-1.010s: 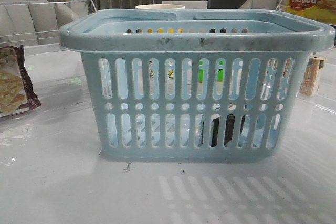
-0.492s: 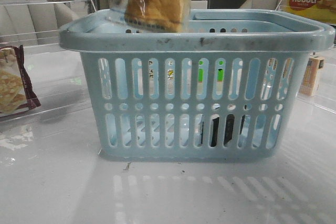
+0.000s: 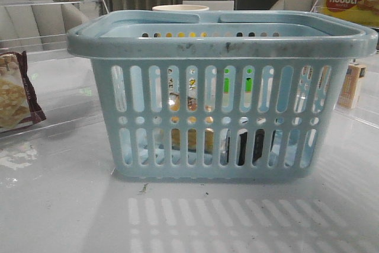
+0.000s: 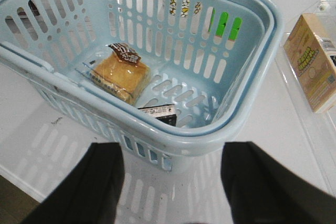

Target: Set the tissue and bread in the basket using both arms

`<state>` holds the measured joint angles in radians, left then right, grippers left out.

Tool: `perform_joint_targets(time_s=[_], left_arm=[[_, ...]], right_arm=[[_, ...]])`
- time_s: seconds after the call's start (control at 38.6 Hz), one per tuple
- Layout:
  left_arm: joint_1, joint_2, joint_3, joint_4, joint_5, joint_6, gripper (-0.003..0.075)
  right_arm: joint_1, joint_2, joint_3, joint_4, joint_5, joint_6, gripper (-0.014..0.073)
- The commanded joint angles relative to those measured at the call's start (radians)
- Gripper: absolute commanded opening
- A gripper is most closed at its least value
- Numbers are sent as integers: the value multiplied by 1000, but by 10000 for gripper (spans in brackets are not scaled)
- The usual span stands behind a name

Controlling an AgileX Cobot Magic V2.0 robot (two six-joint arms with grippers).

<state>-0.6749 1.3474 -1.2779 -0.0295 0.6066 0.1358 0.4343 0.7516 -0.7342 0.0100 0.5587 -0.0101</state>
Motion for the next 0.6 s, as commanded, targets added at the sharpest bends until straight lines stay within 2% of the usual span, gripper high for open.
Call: perform_joint_targets(time_s=[0.0,0.28,0.47,0.57], left_arm=[[-5,-141,34,-28,-48,-2,488],[-5,-467,290,-44,-29,-2,488],[-5,-608,410,-25,44,-6,488],[5,-658,443,43,93,-96,488]], right_arm=[[0,-5,-28,-10,-70,-10,516],[0,-5,-28,-10,-70,-10,516],[0,-5,-28,-10,-71,-10,516],[0,-5,-28,-10,-70,-10,516]])
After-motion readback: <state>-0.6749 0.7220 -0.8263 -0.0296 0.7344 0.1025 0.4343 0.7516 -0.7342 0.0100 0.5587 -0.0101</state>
